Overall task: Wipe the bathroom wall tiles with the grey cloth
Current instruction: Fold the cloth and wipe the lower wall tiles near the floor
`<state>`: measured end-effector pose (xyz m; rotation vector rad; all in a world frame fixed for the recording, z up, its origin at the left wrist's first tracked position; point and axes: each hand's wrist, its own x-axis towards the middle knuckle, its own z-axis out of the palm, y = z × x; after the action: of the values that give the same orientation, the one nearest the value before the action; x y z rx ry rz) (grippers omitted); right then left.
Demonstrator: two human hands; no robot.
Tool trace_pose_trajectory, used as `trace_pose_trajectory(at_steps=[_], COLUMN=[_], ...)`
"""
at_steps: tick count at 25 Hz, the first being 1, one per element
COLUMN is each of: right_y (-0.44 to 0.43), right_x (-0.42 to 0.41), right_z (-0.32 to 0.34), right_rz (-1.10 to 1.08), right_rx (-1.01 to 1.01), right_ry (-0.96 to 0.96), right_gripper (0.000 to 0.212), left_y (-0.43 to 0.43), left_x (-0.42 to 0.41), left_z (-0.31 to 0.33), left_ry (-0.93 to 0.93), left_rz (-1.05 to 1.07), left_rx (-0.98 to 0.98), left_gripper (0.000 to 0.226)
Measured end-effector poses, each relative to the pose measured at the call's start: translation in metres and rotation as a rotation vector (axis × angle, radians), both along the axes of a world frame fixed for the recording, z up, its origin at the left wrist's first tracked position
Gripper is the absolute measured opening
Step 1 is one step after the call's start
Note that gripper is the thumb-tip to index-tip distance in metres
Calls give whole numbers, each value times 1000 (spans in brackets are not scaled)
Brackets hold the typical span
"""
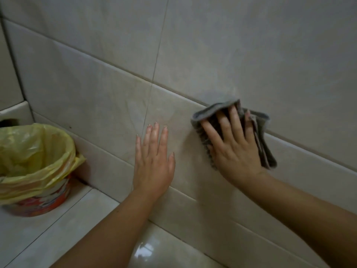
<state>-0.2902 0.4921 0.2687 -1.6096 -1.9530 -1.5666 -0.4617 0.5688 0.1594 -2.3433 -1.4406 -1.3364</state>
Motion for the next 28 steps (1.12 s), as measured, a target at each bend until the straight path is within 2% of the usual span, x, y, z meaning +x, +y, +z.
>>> trace_pose_trajectory(at_steps=[3,6,10,13,16,19,22,25,28], right_y=[26,44,33,37,82,113,102,100,145], right_x=[-10,-16,-4,-13,-47,-78,-65,-67,-96], right_z=[25,-4,-41,-5,11,-32,-50,5,51], right_rz=[-53,-118,-55,-25,-70,-58,-18,32,-27], right_rx=[-29,-111,-269,-125,-25,-162,-285,-119,-2], right_ry=[-104,-214,-329,-238,-169,-248,-385,-282,-200], right_gripper=[66,64,57,56,60,59,56,54,60], left_y=[10,15,19,19,23,33,39,40,45], left_x=[-8,-17,-39,-49,-52,-57,-57,-57,-57], left_z=[-8,-24,-42,-46,-42,-40,-39,-41,-43], left_ry=[-29,-34,-66,-40,-33,-67,-109,-124,-99], left_rz=[32,66,140,146,135,175,194,178,161], left_rx=[-42,-103,-189,-178,-177,-206,-227,-207,-185], left_gripper=[66,66,66,65,67,68,69,71,68])
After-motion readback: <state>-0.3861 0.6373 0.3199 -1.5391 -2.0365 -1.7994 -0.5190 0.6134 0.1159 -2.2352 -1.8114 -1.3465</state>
